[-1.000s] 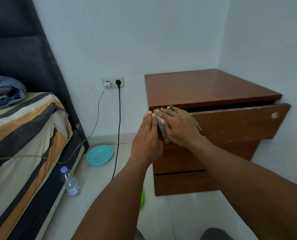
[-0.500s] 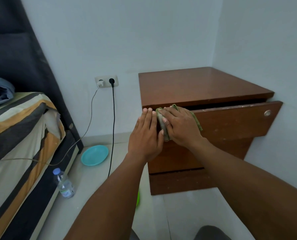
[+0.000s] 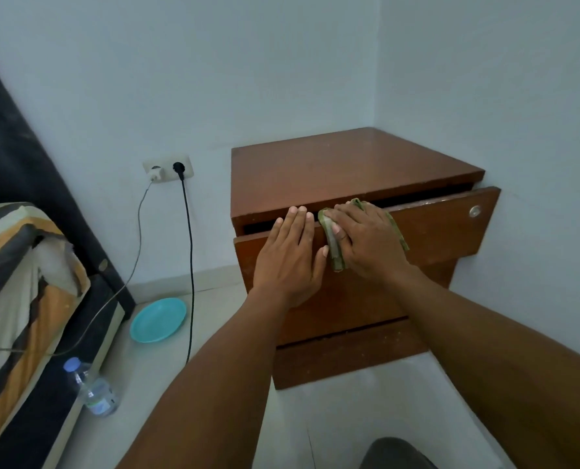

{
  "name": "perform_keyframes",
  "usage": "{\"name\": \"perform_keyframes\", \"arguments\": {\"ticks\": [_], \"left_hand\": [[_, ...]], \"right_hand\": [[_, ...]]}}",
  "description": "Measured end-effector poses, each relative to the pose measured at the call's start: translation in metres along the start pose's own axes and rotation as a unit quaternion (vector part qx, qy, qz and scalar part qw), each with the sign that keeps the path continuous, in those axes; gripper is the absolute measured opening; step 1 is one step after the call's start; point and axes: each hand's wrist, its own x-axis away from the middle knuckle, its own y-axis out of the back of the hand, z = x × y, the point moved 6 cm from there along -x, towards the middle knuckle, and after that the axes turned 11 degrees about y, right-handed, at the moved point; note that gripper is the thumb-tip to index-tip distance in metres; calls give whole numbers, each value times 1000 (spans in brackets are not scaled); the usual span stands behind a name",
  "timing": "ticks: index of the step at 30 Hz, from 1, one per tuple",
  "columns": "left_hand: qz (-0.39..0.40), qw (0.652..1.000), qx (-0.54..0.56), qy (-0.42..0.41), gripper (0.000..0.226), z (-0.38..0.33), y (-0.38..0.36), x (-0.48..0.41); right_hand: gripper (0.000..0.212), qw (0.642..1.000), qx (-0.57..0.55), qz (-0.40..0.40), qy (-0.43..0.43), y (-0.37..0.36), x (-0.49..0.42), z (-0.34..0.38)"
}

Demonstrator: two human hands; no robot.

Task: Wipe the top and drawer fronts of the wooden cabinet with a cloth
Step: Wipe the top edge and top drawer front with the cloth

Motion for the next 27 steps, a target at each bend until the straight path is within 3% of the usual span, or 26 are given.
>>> {"name": "perform_keyframes", "arguments": {"ticks": [15, 27], "left_hand": [[41, 995, -33, -87, 70, -121, -29, -59], [-10, 997, -45, -69, 73, -143, -42, -68]], "right_hand": [[47, 993, 27, -68, -91, 31, 47, -156], [43, 982, 6, -142, -127, 40, 66, -216]]}}
